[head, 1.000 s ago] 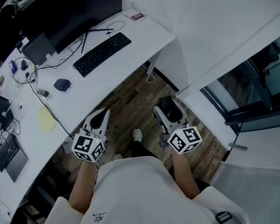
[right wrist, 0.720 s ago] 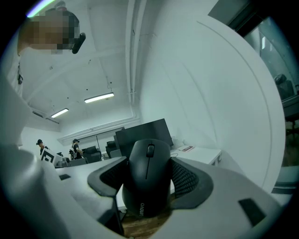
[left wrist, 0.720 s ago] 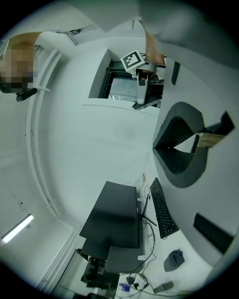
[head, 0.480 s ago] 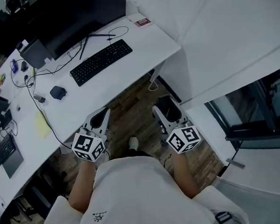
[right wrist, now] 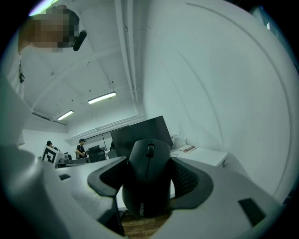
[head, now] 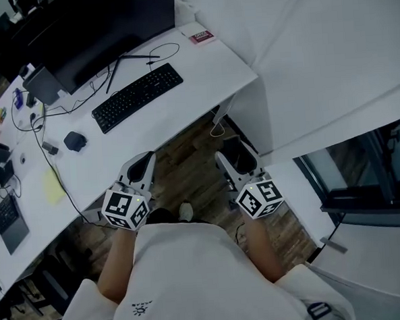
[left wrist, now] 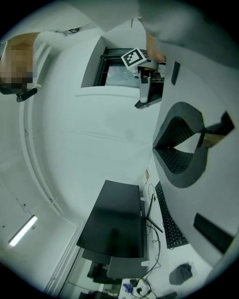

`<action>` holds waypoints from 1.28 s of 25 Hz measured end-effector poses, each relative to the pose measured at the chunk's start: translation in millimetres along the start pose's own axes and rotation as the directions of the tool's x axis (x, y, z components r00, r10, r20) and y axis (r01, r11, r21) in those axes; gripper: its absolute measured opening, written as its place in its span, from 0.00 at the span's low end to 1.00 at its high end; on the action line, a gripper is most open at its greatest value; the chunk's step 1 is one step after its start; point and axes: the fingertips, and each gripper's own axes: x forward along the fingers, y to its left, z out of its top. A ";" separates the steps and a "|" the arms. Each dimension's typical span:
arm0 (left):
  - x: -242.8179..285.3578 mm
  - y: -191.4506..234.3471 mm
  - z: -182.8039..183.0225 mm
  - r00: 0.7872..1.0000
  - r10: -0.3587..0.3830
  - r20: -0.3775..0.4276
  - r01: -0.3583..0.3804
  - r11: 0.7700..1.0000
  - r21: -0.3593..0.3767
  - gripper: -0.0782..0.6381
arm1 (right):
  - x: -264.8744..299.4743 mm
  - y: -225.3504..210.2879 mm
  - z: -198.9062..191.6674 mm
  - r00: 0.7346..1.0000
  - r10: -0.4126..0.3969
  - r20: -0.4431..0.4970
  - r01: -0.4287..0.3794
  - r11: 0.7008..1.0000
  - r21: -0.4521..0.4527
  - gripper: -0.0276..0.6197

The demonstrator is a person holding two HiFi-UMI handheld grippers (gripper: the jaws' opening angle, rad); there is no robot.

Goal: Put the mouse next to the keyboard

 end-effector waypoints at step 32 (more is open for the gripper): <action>182.8 100.5 29.1 0.993 -0.096 -0.067 0.097 0.995 0.005 0.12 | 189.3 -89.3 22.6 0.994 -0.037 -0.098 0.038 0.999 0.005 0.50</action>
